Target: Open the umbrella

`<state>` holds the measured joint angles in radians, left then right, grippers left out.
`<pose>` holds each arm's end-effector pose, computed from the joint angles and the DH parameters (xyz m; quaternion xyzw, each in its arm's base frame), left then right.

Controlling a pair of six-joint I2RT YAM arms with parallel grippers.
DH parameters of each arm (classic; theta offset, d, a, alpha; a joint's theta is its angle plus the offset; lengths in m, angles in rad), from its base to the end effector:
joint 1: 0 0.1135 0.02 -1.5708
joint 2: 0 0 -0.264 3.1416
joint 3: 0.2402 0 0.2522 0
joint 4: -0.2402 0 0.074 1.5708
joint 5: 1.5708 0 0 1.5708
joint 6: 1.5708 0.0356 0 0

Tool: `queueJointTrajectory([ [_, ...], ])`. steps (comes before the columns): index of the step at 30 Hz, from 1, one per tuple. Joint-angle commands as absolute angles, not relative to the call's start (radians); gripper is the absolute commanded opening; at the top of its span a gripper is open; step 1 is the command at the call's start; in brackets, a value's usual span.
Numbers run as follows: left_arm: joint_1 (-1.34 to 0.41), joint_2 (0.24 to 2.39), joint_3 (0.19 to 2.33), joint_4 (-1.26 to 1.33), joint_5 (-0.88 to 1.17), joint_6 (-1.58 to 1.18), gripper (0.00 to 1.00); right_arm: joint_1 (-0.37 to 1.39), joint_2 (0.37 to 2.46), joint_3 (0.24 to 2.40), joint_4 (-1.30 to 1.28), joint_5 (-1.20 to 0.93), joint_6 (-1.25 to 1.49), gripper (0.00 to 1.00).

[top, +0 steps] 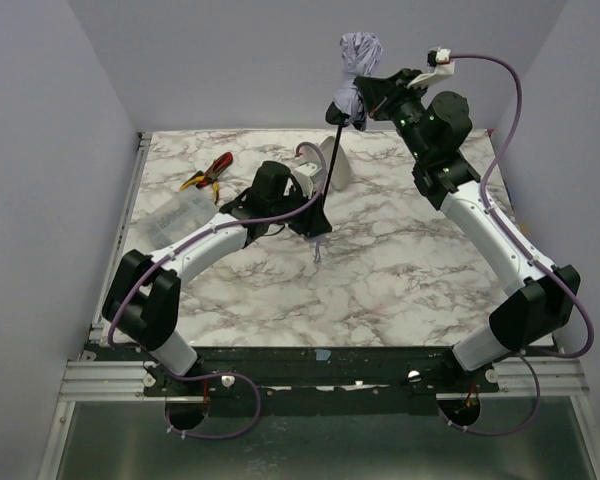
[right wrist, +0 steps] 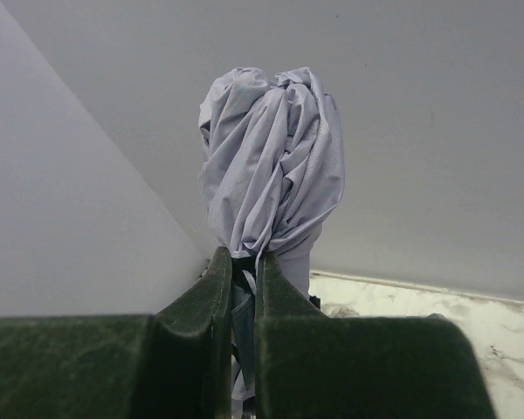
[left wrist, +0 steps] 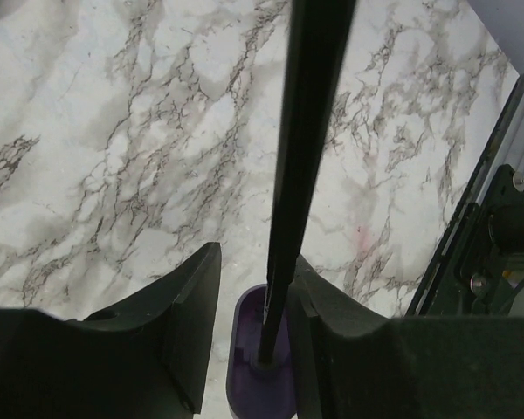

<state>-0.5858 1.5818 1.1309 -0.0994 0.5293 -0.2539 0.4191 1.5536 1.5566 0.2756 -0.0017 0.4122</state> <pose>0.2890 -0.2133 0.2700 0.2651 0.8096 -0.4006 0.3374 0.3339 0.1488 0.4683 -0.0028 0.6021 0.3229 0.7303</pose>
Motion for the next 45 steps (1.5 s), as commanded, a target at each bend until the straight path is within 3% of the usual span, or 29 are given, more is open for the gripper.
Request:
queueJointTrajectory([
  [1, -0.618, 1.524, 1.032, -0.136, 0.553, -0.233, 0.36, 0.411, 1.576, 1.679, 0.454, 0.145, 0.365, 0.01],
  [13, -0.655, 1.488, 0.833, -0.106, 0.538, -0.205, 0.36, 0.371, 1.655, 1.854, 0.451, 0.181, 0.352, 0.01],
  [20, -0.658, 1.487, 0.868, -0.098, 0.506, -0.195, 0.37, 0.370, 1.643, 1.808, 0.431, 0.109, 0.391, 0.01],
  [35, -0.558, 1.398, 1.181, -0.005, 0.479, -0.291, 0.83, 0.369, 1.480, 1.419, 0.369, -0.181, 0.548, 0.01],
  [37, -0.542, 1.370, 1.198, -0.005, 0.492, -0.280, 0.97, 0.370, 1.460, 1.388, 0.376, -0.237, 0.542, 0.01],
  [45, -0.415, 1.302, 1.240, 0.004, 0.641, -0.328, 0.98, 0.369, 1.394, 1.348, 0.355, -0.410, 0.533, 0.01],
])
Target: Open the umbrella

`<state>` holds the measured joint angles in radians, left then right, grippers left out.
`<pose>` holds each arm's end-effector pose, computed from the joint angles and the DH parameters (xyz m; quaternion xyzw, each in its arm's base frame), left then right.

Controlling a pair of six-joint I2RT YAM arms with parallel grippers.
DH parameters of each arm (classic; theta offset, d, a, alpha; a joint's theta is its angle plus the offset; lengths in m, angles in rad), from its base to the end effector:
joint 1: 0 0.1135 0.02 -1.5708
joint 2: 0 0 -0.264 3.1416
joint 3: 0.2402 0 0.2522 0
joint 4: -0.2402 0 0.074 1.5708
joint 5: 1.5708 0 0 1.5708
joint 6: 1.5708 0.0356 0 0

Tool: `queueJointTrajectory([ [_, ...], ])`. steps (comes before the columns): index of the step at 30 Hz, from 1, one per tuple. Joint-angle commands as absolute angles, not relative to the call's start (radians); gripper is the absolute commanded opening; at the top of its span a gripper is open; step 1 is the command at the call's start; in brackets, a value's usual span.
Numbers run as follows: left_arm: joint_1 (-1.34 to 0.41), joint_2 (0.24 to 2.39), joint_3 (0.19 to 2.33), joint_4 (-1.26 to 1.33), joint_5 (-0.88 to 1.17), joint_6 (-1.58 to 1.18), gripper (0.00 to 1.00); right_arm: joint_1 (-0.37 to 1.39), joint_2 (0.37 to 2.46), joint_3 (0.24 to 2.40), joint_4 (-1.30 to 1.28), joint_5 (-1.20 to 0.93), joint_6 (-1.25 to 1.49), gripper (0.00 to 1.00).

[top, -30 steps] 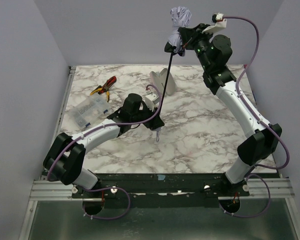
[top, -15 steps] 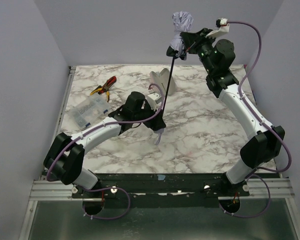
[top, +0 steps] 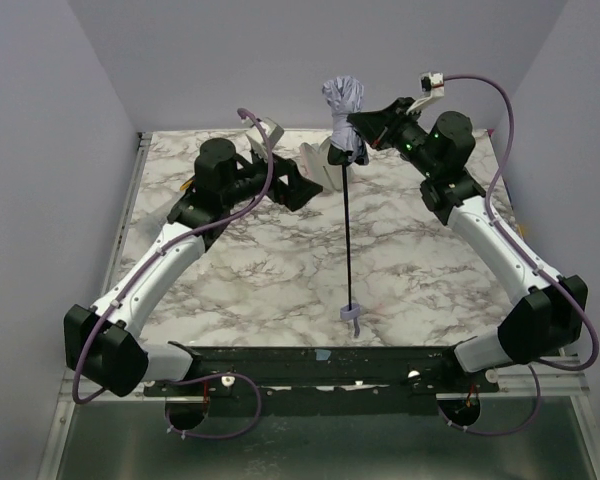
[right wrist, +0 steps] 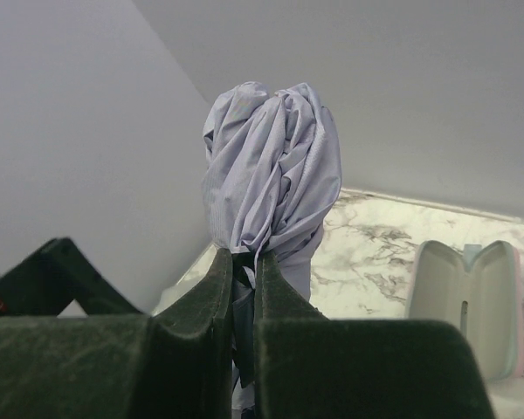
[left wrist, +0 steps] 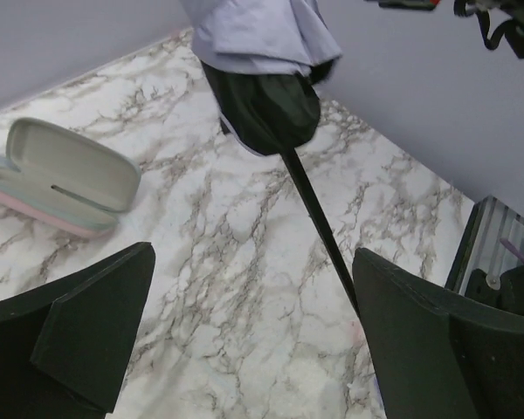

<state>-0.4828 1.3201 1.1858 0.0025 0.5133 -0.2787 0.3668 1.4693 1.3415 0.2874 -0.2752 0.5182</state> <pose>0.2659 -0.1591 0.3821 0.2405 0.7067 -0.4141 0.5208 0.3239 0.1348 0.4216 -0.0555 0.6484 0.4033 0.6433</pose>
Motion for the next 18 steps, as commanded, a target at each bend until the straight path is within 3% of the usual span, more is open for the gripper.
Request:
queueJointTrajectory([
  [1, -0.403, 1.309, 1.262, 0.002, 0.667, -0.362, 0.99, 0.370, 1.388, 1.341, 0.356, -0.426, 0.547, 0.01],
  [6, -0.380, 1.376, 1.341, 0.067, 0.833, -0.587, 0.98, 0.370, 1.366, 1.291, 0.385, -0.433, 0.600, 0.01],
  [9, -0.392, 1.395, 1.344, 0.120, 0.793, -0.691, 0.98, 0.370, 1.369, 1.288, 0.389, -0.415, 0.617, 0.01],
  [18, -0.471, 1.480, 1.468, 0.004, 0.623, -0.668, 0.99, 0.379, 1.380, 1.293, 0.380, -0.411, 0.644, 0.01],
])
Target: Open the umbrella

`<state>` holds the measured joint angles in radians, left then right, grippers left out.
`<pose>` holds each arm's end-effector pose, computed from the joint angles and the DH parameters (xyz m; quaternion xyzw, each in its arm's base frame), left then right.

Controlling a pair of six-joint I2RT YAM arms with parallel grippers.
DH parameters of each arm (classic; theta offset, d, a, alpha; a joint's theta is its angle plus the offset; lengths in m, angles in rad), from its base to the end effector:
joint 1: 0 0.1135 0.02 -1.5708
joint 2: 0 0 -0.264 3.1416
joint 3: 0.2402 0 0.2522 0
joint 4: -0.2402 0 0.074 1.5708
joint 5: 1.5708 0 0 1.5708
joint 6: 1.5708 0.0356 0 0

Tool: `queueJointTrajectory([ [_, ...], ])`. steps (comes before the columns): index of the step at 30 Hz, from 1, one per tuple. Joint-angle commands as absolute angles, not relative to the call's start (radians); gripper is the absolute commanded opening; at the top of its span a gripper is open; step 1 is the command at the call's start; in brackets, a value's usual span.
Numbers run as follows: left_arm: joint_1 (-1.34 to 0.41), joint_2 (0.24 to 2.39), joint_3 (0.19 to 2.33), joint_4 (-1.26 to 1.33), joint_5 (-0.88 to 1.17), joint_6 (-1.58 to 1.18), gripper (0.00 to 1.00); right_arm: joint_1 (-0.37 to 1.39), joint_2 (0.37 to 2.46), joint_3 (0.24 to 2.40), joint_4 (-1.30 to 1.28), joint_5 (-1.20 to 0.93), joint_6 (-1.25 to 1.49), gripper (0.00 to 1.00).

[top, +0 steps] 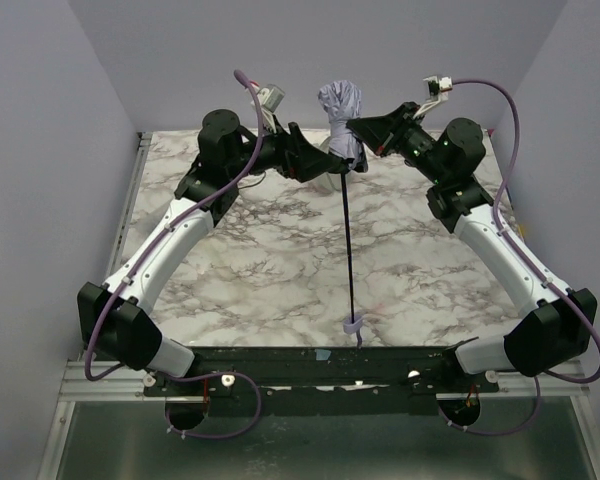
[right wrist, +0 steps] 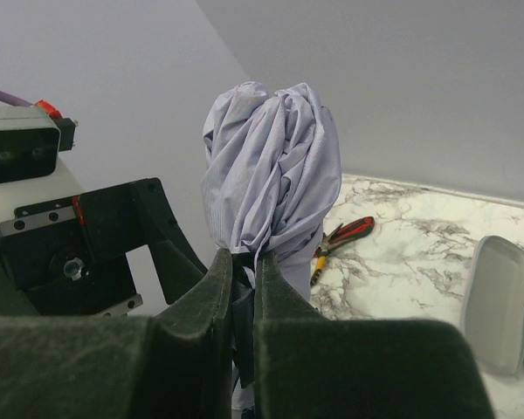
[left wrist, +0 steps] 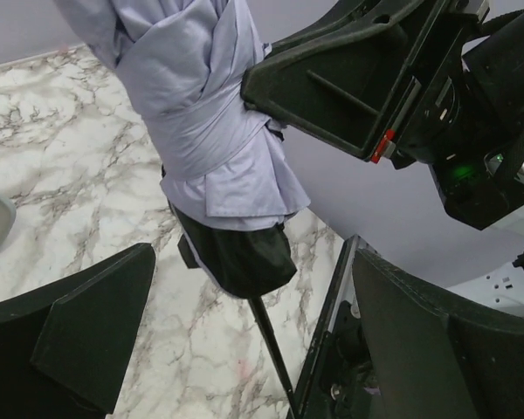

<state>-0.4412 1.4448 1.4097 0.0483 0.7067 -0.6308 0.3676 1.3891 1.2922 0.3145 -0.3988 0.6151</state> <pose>0.2929 -0.1639 0.4281 0.1828 0.6794 -0.5500 0.4500 0.2994 0.1301 0.4322 -0.0775 0.6281 0.4699 0.6153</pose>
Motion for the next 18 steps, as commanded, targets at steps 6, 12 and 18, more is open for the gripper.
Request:
queueJointTrajectory([
  [6, -0.527, 1.528, 1.519, -0.076, 0.497, -0.605, 0.99, 0.410, 1.379, 1.284, 0.367, -0.382, 0.632, 0.01],
  [12, -0.571, 1.569, 1.594, -0.184, 0.337, -0.539, 0.94, 0.452, 1.366, 1.280, 0.337, -0.278, 0.607, 0.01],
  [18, -0.544, 1.567, 1.559, -0.173, 0.397, -0.540, 0.15, 0.452, 1.353, 1.279, 0.309, -0.251, 0.620, 0.21],
])
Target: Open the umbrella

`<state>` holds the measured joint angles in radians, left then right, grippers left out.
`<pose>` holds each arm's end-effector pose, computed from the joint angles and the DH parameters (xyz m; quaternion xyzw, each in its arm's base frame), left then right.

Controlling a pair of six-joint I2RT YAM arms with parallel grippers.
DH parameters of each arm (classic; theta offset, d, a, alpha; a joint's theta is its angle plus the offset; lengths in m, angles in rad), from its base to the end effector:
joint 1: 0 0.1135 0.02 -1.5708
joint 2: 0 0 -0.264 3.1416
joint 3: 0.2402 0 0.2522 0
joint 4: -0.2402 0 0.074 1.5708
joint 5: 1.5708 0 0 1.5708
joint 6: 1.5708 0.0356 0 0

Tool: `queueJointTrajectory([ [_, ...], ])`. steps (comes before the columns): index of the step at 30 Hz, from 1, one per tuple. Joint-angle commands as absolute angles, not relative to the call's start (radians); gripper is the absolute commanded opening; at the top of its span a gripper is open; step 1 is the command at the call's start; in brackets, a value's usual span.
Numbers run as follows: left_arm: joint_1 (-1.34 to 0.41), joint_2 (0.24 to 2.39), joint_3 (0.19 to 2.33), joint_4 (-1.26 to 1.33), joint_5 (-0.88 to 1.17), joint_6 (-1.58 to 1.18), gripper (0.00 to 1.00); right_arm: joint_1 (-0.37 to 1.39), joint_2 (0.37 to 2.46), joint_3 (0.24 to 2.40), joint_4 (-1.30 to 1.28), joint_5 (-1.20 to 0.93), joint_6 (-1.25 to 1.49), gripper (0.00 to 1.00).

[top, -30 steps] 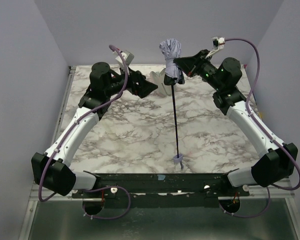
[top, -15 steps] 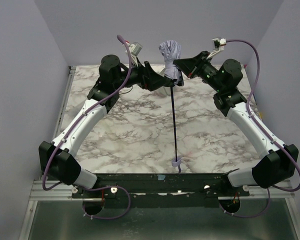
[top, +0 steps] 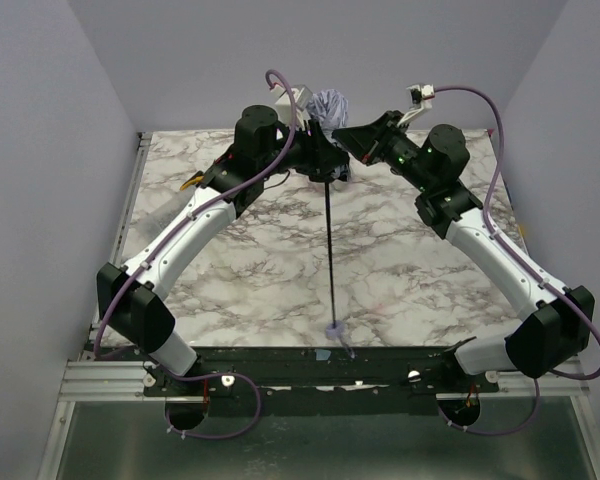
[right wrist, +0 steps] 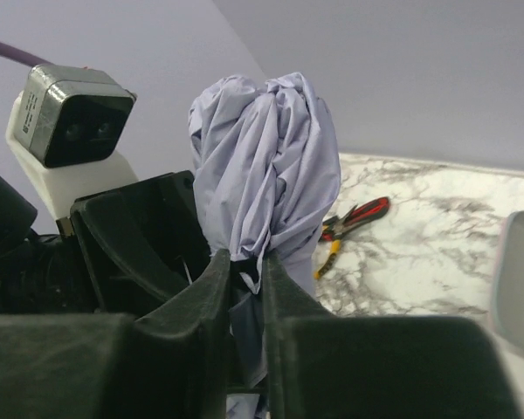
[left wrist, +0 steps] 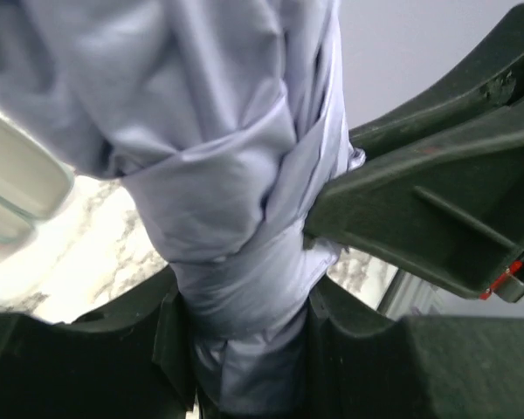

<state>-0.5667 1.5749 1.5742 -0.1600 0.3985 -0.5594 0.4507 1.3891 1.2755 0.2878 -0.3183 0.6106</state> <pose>0.3060 -0.2111 0.4202 0.1310 0.7460 -0.4666 0.4567 0.2910 0.1532 0.4237 -0.0703 0.6425 0.4706 0.6007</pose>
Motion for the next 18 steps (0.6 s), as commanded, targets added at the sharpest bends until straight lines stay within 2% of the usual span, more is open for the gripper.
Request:
queueJointTrajectory([
  [1, -0.538, 1.561, 1.541, -0.155, 0.423, -0.548, 0.08, 0.452, 1.347, 1.280, 0.303, -0.247, 0.613, 0.29],
  [2, -0.529, 1.556, 1.526, -0.133, 0.456, -0.559, 0.04, 0.452, 1.342, 1.284, 0.290, -0.236, 0.602, 0.40],
  [4, -0.509, 1.544, 1.490, -0.079, 0.533, -0.591, 0.00, 0.451, 1.331, 1.302, 0.262, -0.214, 0.574, 0.57],
  [7, -0.474, 1.525, 1.427, 0.053, 0.658, -0.652, 0.00, 0.448, 1.315, 1.337, 0.226, -0.210, 0.510, 0.66],
  [10, -0.446, 1.522, 1.401, 0.140, 0.758, -0.714, 0.00, 0.444, 1.304, 1.364, 0.164, -0.250, 0.460, 0.67],
  [13, -0.434, 1.506, 1.390, 0.158, 0.760, -0.716, 0.00, 0.444, 1.299, 1.374, 0.071, -0.345, 0.408, 0.66],
  [18, -0.436, 1.490, 1.403, 0.108, 0.700, -0.649, 0.00, 0.446, 1.300, 1.313, -0.047, -0.510, 0.352, 0.49],
])
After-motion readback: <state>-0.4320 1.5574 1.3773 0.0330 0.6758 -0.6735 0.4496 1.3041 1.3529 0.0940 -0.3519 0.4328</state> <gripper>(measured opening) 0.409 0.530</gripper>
